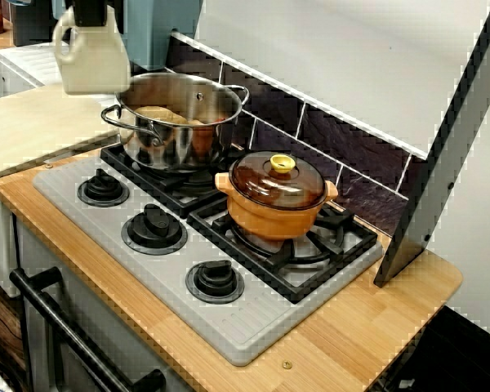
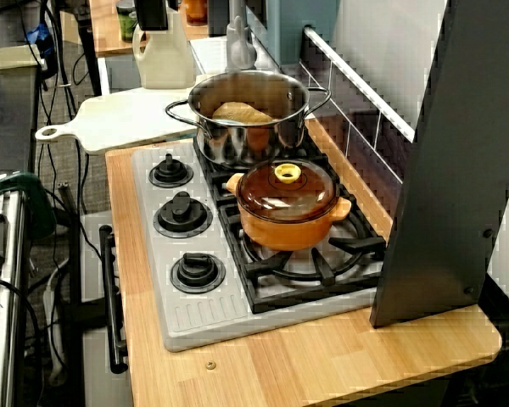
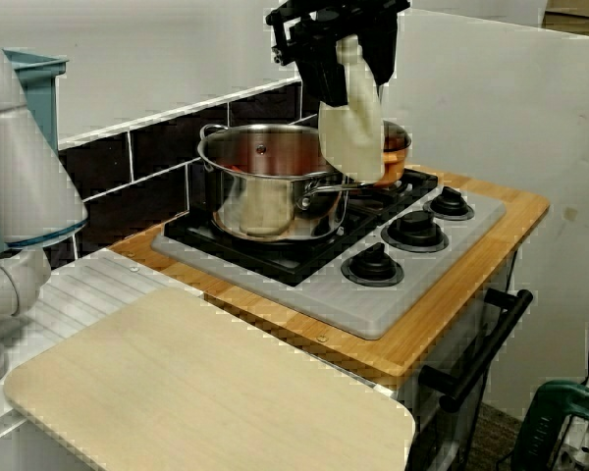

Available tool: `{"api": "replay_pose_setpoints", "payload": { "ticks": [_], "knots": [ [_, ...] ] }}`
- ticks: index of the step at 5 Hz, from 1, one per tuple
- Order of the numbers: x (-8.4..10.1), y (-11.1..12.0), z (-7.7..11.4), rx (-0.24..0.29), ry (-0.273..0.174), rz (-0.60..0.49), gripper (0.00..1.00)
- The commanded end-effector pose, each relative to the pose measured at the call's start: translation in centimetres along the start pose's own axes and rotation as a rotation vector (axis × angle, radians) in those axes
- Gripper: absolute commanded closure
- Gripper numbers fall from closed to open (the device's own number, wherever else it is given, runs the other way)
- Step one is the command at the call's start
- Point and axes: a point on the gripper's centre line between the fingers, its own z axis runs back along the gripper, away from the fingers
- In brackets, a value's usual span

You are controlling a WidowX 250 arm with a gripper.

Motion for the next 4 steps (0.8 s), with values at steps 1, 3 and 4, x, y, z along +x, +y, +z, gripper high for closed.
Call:
{"api": "replay_pose_setpoints", "payload": {
  "ticks": [1, 3, 4],
  "knots": [
    [2.1, -2.3, 1.5, 0.012, -0.016, -0.024, 1.0],
    [3.4, -3.4, 1.2, -0.002, 0.021, -0.035, 1.0],
    [3.8, -3.2, 1.0, -0.029, 0.03, -0.018, 1.0]
  ]
}}
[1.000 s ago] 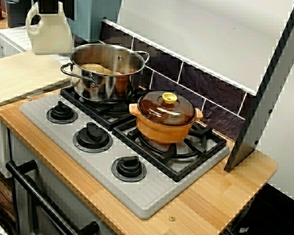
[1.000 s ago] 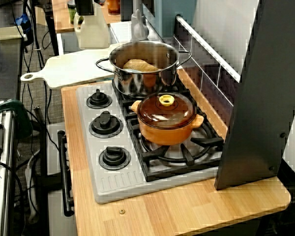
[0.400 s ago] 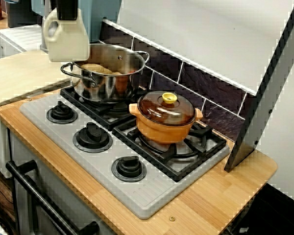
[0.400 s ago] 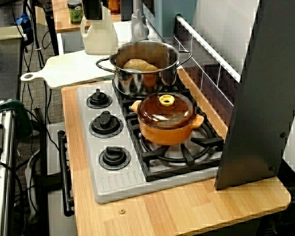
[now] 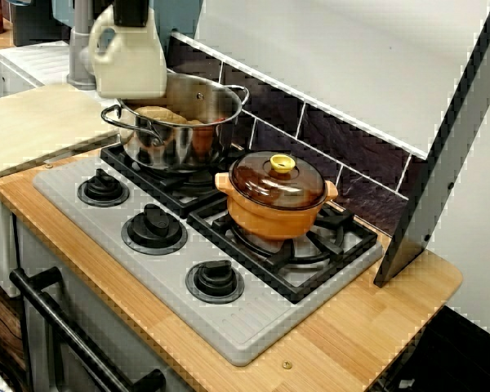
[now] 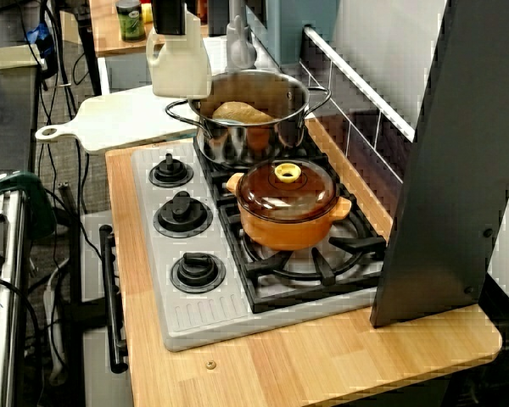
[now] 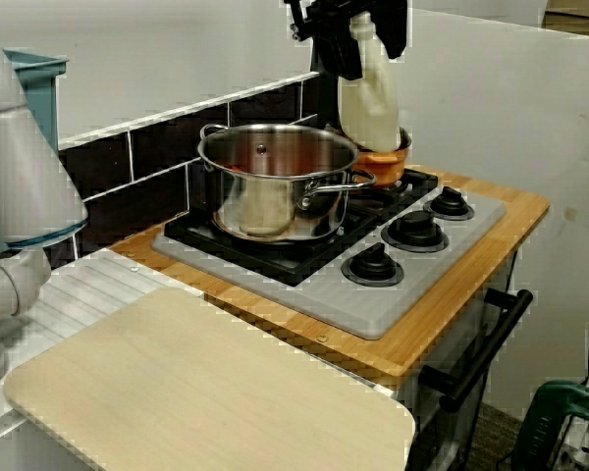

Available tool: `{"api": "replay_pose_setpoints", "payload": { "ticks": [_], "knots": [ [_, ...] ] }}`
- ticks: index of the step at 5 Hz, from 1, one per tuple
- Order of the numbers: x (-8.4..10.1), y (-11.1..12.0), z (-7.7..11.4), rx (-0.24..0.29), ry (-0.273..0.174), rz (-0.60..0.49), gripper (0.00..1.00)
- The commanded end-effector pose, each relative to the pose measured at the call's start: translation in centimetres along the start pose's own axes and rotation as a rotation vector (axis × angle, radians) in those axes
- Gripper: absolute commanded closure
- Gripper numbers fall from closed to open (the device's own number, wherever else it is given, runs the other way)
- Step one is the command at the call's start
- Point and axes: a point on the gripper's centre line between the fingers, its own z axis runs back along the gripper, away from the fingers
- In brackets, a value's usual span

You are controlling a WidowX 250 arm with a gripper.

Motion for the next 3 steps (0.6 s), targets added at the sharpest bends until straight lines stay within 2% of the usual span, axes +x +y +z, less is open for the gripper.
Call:
{"api": "replay_pose_setpoints", "payload": {
  "ticks": [1, 3],
  "knots": [
    [1.47, 0.45, 1.32, -0.028, -0.018, 0.042, 1.0],
    [1.88, 0.56, 1.38, -0.063, 0.015, 0.048, 1.0]
  ]
}}
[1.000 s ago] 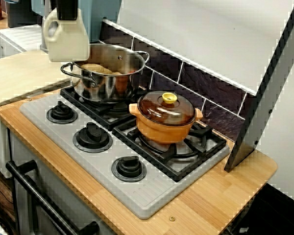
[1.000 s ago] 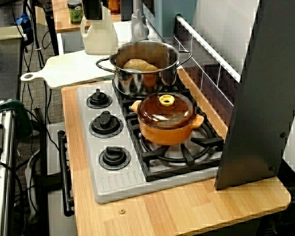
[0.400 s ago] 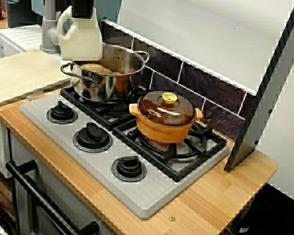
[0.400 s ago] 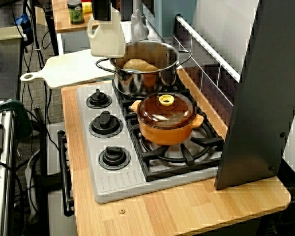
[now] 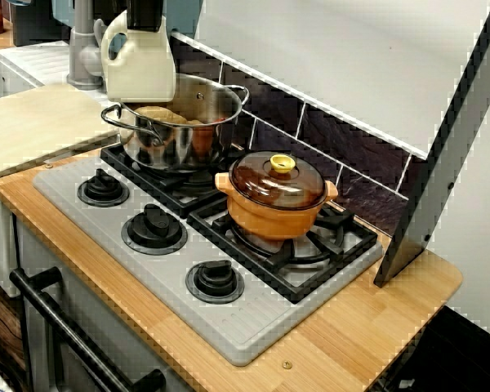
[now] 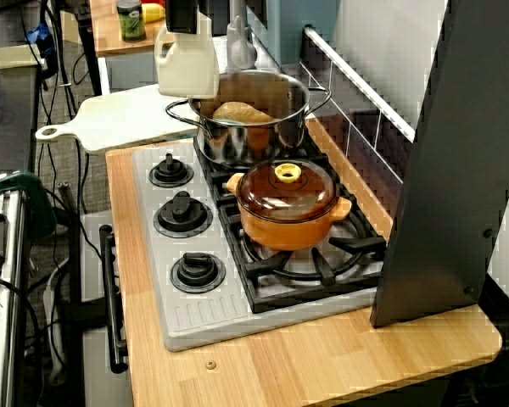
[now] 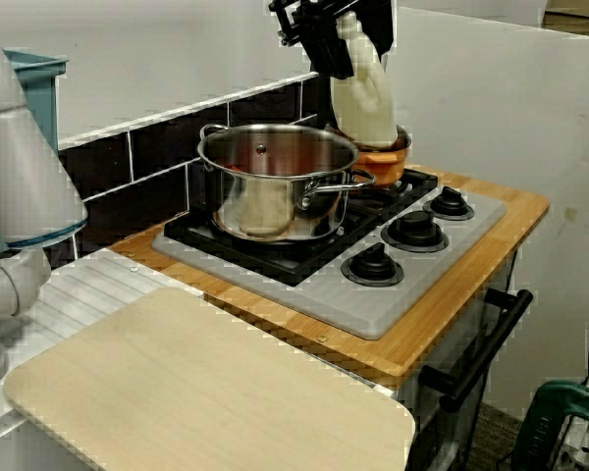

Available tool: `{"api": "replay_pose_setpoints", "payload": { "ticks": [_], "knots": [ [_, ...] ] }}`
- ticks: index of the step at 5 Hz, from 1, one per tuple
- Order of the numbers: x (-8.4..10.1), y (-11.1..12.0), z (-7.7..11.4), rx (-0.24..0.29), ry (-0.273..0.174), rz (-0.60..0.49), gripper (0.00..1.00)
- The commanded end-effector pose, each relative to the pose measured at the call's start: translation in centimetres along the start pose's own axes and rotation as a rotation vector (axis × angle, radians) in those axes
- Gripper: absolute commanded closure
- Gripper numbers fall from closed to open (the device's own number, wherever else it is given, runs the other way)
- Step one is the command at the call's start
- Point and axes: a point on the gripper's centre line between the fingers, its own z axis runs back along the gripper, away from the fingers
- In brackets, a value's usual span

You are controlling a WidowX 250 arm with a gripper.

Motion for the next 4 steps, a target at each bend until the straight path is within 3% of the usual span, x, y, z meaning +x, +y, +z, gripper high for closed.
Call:
{"api": "replay_pose_setpoints", "payload": {
  "ticks": [1, 2, 4],
  "knots": [
    [1.39, 0.29, 1.24, -0.005, -0.012, 0.008, 1.0],
    [1.73, 0.39, 1.38, -0.049, 0.018, 0.011, 1.0],
    [2.16, 1.0, 1.49, -0.089, 0.066, 0.026, 1.0]
  ]
}}
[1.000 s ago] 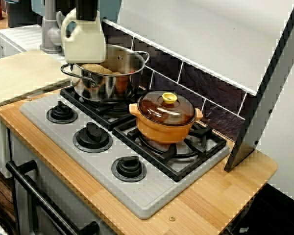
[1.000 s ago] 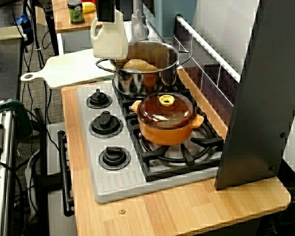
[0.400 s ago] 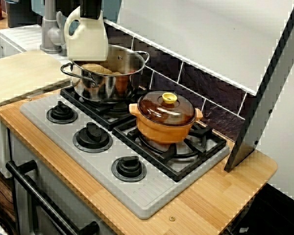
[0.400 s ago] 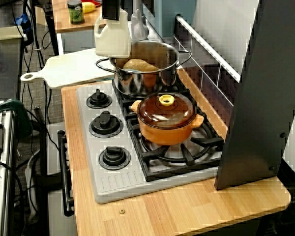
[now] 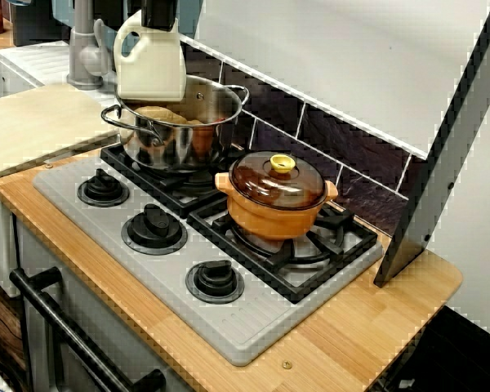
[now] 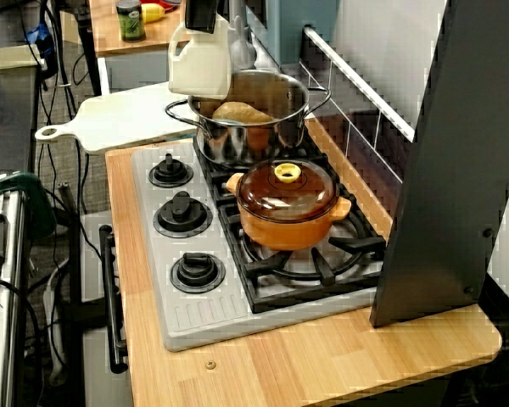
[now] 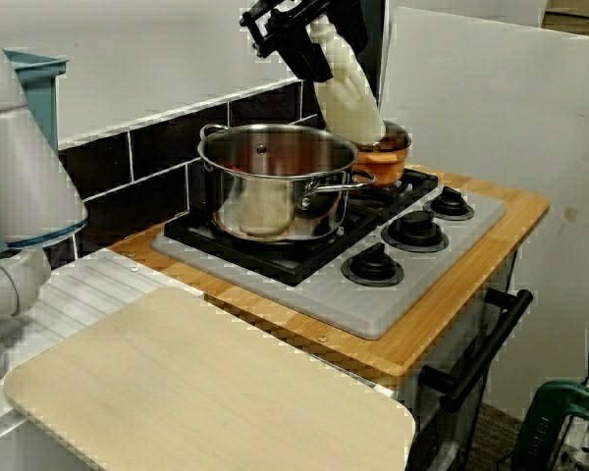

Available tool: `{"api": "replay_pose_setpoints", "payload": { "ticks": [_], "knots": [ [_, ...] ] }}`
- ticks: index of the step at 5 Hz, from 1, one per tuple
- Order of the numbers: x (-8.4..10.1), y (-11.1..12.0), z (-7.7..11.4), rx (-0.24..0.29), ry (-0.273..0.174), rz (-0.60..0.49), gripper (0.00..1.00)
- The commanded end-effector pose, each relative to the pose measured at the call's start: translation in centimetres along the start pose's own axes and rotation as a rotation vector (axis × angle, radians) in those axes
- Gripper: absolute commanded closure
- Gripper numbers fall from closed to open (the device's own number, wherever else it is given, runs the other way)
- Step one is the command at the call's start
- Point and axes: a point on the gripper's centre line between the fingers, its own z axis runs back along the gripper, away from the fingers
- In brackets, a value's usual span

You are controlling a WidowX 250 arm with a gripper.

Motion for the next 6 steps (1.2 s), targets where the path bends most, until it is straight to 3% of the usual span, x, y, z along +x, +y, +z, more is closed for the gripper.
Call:
{"api": "replay_pose_setpoints", "payload": {
  "ticks": [1, 2, 4, 6],
  "knots": [
    [0.8, 0.1, 1.3, 0.002, 0.001, -0.001, 1.0],
    [1.1, 0.5, 1.5, -0.029, 0.021, 0.014, 1.0],
    [0.8, 0.7, 1.5, -0.023, 0.001, 0.008, 1.0],
    [-0.6, -0.2, 0.8, 0.071, -0.076, 0.024, 1.0]
  ]
}}
